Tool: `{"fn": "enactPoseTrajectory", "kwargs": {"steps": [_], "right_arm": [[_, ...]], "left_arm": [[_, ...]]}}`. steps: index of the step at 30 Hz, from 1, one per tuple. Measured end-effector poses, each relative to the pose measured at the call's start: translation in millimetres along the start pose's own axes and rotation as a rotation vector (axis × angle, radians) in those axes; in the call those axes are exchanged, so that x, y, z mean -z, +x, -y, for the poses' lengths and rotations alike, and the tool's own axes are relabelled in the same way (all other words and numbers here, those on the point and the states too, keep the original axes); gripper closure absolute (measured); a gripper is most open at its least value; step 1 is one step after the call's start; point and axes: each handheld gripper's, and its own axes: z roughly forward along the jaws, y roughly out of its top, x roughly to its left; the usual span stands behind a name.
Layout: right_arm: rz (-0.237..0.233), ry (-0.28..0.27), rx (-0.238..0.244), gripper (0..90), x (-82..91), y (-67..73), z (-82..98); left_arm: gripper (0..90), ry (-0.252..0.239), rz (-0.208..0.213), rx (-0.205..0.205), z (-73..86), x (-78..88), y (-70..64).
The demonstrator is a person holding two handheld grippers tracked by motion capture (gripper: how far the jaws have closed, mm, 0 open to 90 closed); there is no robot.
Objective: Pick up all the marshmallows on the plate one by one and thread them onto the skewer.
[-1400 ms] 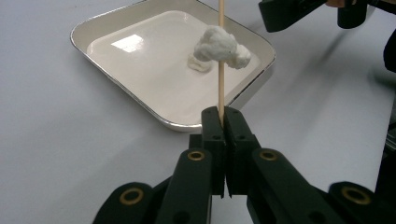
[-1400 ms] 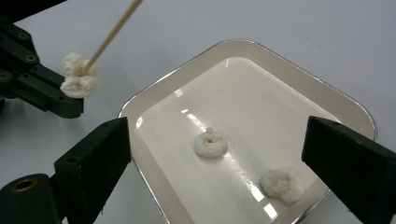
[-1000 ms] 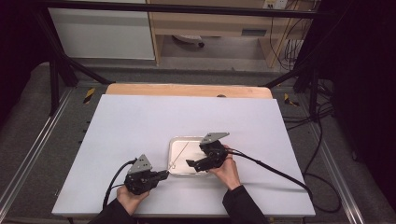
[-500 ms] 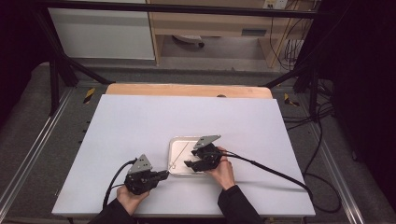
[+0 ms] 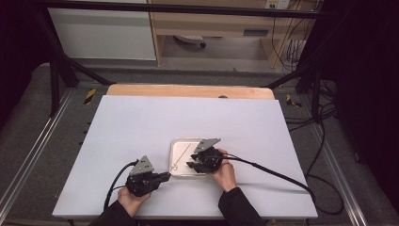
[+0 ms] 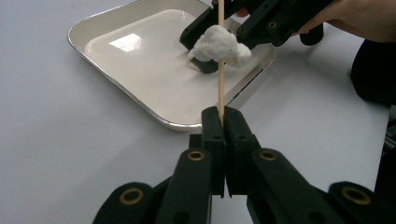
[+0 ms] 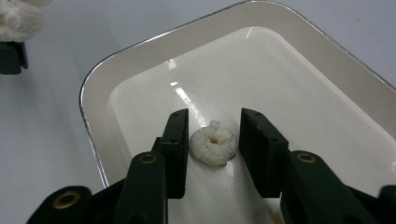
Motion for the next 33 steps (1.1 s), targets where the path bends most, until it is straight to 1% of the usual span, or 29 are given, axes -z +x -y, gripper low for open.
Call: {"fn": "enactPoseTrajectory", "kwargs": {"steps": [3, 9, 12, 18, 21, 25, 33], "right_arm": [[0.004, 0.001, 0.003, 67.0, 0.4, 0.4, 0.2], [0.013, -0.011, -0.019, 69.4, 1.7, 0.4, -0.3], [0.009, -0.031, -0.031, 69.9, 6.2, -0.5, -2.8], [0.001, -0.061, -0.06, 70.4, 21.3, -2.4, -9.5], [-0.011, -0.08, -0.085, 70.6, 29.2, -3.3, -12.9], [-0.039, -0.109, -0.129, 70.8, 39.6, -6.0, -15.0], [-0.075, -0.172, -0.193, 70.9, 59.0, -12.3, -10.6]], "left_arm": [[88.3, 0.0, 0.001, 0.001, 0.0, 0.0, -0.1], [88.3, -0.001, 0.002, 0.0, 0.1, 0.1, -0.2], [88.3, -0.003, 0.002, 0.002, 0.0, 0.5, -0.2], [88.2, -0.007, 0.002, -0.001, 0.0, 1.1, -0.8], [88.3, -0.009, 0.002, -0.003, 0.0, 1.2, -1.3], [88.2, -0.013, 0.004, -0.002, 0.0, 1.3, -1.8], [88.2, -0.014, 0.008, -0.006, 0.0, 1.2, -2.2]]}}
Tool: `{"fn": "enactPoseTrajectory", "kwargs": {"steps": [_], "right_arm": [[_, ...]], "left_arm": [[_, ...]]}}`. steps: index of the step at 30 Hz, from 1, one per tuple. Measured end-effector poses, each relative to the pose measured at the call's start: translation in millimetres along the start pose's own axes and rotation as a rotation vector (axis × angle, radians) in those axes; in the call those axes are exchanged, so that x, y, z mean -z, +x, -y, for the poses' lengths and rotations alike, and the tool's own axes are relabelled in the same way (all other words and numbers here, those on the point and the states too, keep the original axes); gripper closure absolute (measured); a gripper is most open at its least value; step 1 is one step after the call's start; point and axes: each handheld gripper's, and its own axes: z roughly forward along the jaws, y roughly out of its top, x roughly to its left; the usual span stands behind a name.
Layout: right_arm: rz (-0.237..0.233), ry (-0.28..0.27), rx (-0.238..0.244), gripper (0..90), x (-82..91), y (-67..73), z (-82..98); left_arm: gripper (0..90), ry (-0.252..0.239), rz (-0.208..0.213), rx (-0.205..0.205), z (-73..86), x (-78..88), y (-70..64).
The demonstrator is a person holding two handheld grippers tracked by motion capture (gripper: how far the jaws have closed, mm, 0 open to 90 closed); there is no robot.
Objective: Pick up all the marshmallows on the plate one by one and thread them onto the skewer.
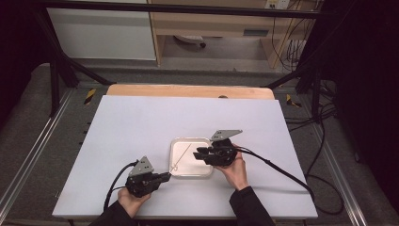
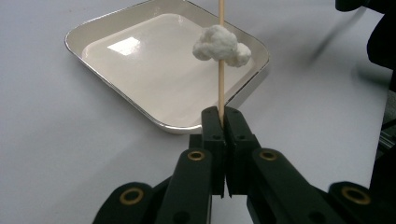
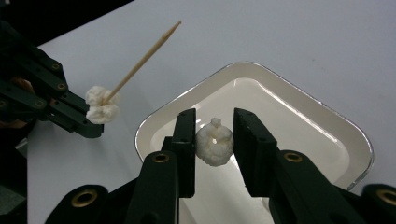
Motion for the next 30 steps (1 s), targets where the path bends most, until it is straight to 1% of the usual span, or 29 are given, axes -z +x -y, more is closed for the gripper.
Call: {"fn": "enactPoseTrajectory", "kwargs": {"steps": [4, 6, 8, 16, 22, 30], "right_arm": [[-0.01, -0.037, -0.034, 70.9, 10.5, -2.7, 0.1], [-0.026, -0.061, -0.054, 71.0, 16.2, -4.1, -0.4], [-0.035, -0.087, -0.065, 71.0, 21.7, -5.3, -1.7], [-0.062, -0.165, -0.102, 71.4, 40.7, -7.9, -11.3], [-0.098, -0.203, -0.134, 71.6, 45.7, -9.4, -16.2], [-0.151, -0.225, -0.156, 71.6, 43.3, -9.0, -26.2]], "left_arm": [[88.2, -0.004, 0.002, -0.003, -0.1, 0.4, -0.5], [88.3, -0.005, 0.003, -0.003, -0.1, 0.4, -0.8], [88.2, -0.004, 0.003, -0.004, -0.2, 0.5, -1.0], [88.2, -0.012, 0.007, -0.005, -0.2, 0.4, -1.9], [88.2, -0.012, 0.011, -0.01, -0.5, 0.6, -2.5], [88.2, -0.02, 0.014, -0.017, -0.7, 1.2, -3.5]]}}
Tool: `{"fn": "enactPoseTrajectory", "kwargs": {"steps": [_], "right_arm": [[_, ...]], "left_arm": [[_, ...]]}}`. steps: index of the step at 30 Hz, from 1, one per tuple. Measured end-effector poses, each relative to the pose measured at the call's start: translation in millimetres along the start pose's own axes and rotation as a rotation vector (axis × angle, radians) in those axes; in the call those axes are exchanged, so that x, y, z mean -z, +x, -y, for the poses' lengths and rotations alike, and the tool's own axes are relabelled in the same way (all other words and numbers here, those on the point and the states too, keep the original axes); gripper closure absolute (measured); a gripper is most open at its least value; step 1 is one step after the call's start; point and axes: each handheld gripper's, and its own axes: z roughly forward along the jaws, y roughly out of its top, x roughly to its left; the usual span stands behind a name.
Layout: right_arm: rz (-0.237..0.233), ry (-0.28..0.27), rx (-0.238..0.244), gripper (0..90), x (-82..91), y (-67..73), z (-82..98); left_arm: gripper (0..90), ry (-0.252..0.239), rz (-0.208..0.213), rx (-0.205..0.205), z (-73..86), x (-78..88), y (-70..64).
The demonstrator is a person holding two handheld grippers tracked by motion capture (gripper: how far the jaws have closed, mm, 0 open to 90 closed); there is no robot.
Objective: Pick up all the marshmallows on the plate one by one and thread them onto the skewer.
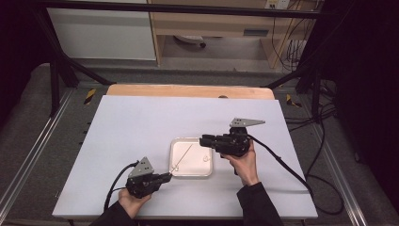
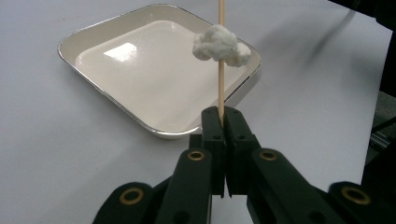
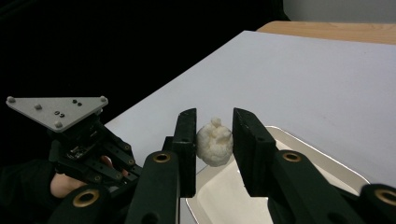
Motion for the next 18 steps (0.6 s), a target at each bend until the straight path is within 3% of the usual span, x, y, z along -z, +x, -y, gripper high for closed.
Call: {"fn": "enactPoseTrajectory", "kwargs": {"steps": [18], "right_arm": [[-0.057, 0.009, -0.057, 71.5, -17.8, -5.0, 1.4]], "left_arm": [[88.2, 0.001, 0.003, -0.006, -0.2, -0.3, -0.9]]}}
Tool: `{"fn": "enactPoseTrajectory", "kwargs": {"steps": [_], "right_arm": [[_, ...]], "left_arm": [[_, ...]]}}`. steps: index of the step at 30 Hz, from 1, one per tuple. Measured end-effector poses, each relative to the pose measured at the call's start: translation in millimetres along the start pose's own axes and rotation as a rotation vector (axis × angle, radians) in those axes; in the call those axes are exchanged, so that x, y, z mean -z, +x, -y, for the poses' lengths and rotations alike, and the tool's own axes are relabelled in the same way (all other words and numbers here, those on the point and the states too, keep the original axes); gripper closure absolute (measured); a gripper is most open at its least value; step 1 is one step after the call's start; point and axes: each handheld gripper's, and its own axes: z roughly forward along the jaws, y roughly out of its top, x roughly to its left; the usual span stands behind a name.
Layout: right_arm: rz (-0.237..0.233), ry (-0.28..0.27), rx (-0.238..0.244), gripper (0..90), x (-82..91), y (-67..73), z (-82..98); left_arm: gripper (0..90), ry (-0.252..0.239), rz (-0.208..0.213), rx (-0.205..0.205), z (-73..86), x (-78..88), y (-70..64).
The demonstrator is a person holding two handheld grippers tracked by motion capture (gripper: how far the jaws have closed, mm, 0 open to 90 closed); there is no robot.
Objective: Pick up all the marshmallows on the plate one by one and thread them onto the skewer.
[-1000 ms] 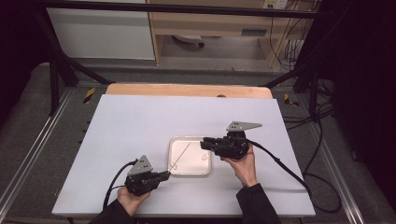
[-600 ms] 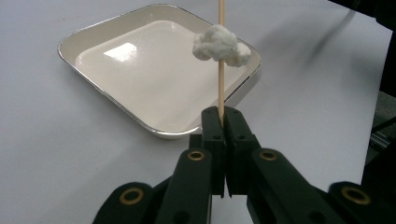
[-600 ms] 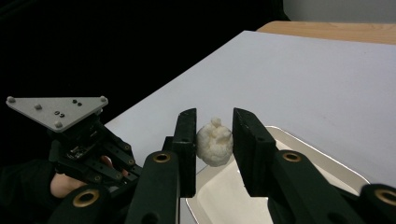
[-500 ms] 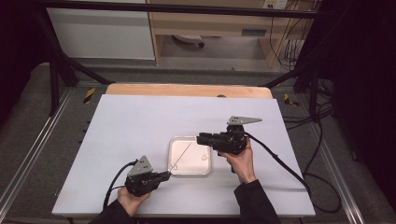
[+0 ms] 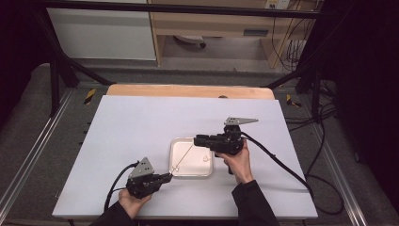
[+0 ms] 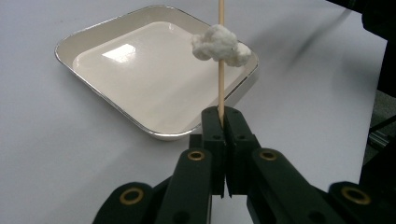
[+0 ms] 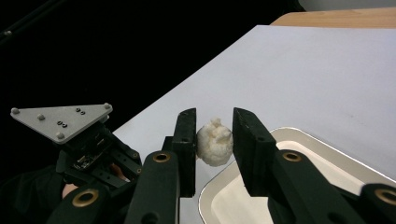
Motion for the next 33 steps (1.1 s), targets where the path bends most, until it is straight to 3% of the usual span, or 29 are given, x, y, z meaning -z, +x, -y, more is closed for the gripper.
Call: {"fn": "enactPoseTrajectory", "kwargs": {"steps": [12, 24, 33], "right_arm": [[-0.024, 0.032, -0.021, 71.7, -10.7, -1.5, 6.7], [-0.015, 0.052, -0.008, 72.6, -18.6, 1.3, 17.6], [-0.056, 0.116, -0.03, 72.2, -37.1, 2.7, 38.7]], "left_arm": [[88.3, 0.002, -0.003, 0.0, 0.1, -0.3, -0.5], [88.3, 0.018, -0.001, 0.002, 1.2, -2.8, -0.9], [88.2, 0.021, -0.005, 0.007, 0.4, -5.2, -1.8]]}}
